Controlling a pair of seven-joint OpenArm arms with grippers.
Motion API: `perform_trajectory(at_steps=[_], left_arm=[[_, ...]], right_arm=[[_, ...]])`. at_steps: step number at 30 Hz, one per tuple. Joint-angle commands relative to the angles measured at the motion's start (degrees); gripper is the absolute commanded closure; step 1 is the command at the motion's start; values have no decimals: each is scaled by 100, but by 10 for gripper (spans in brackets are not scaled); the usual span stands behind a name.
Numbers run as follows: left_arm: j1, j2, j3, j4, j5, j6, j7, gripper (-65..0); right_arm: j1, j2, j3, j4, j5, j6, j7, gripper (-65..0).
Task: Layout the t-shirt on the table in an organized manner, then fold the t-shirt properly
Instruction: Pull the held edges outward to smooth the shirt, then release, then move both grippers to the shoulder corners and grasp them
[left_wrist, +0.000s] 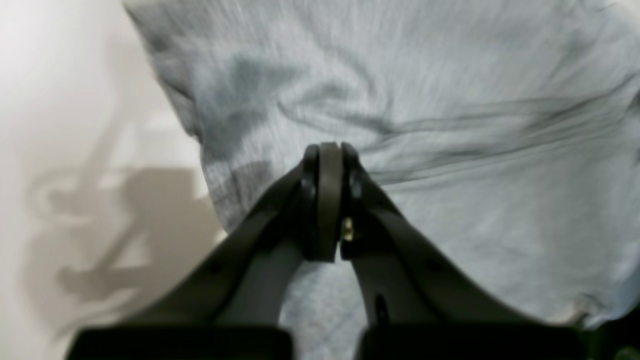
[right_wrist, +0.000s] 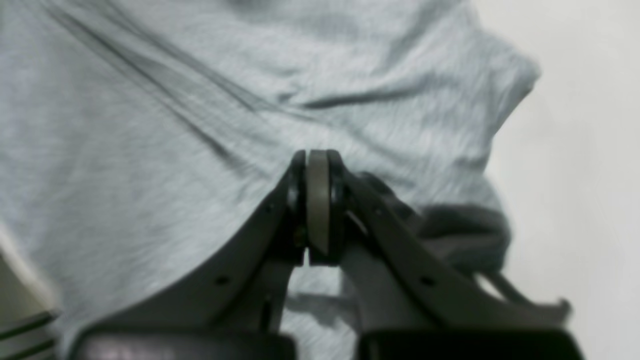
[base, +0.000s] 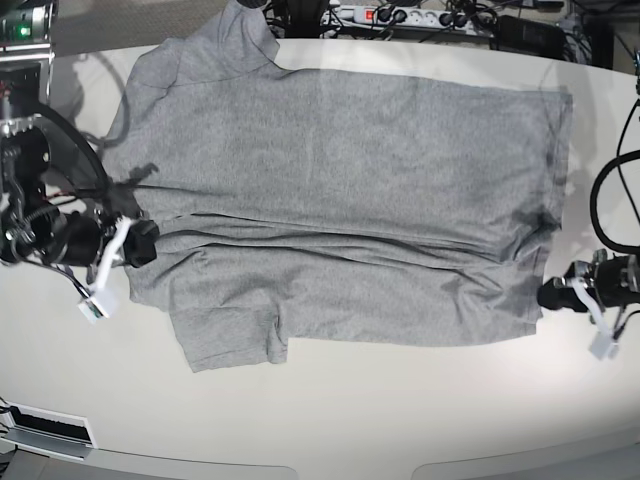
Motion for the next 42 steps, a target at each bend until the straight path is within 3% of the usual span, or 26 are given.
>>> perform_trajectory(at_steps=[1,4,8,14,17,18,21,23,25,26,32,36,42], left_arm=[[11,-105,-354,70,-232,-98,103,0],[472,-120,-1377,70,-684,-223,570,0],[1259,-203,-2455,70,-1143,-219,688,0],[2520,-210,-3543,70,-1276,-219,645,0],[3027,-208,-3602,70,-1257,-219,466,0],[3147,-192,-3602,70,-1237,-221,372,0],[3418,-151,-3602,70,-1222,-221,413,-6],[3571,-116,-3602,70,-1119,-223,398,-167],[3681,-98,-3602,68,-1088,-219,376,-323],[3707,-83,-3602,68,-1086,-216,380,-356],[3711,-11,-3600,68,-1016,-133,365,-358],[3709,63,-3600,68,-1001,-133,365,-358],[3709,177,-3598,68,-1132,-136,367,-358]], right_arm=[[-74,114,267,208,275,92,0,0],[-684,111,957,544,964,113,-343,0],[-1360,96,1641,734,1770,113,-859,0],[-2253,68,1858,734,1880,113,-1001,0],[-2553,-17,1860,732,1834,113,-999,0],[-2629,-72,1860,732,1823,113,-997,-27],[-2817,-240,1860,726,1447,113,-933,-313],[-2970,-348,1860,717,1239,113,-767,-427],[-3128,-431,1860,717,1239,113,-627,-435],[-3178,-481,1860,717,1235,113,-616,-435],[-3362,-566,1862,713,861,107,-264,-435],[-3359,-636,1871,713,717,-105,-205,-434],[-3342,-1180,1871,710,868,113,-203,-433]])
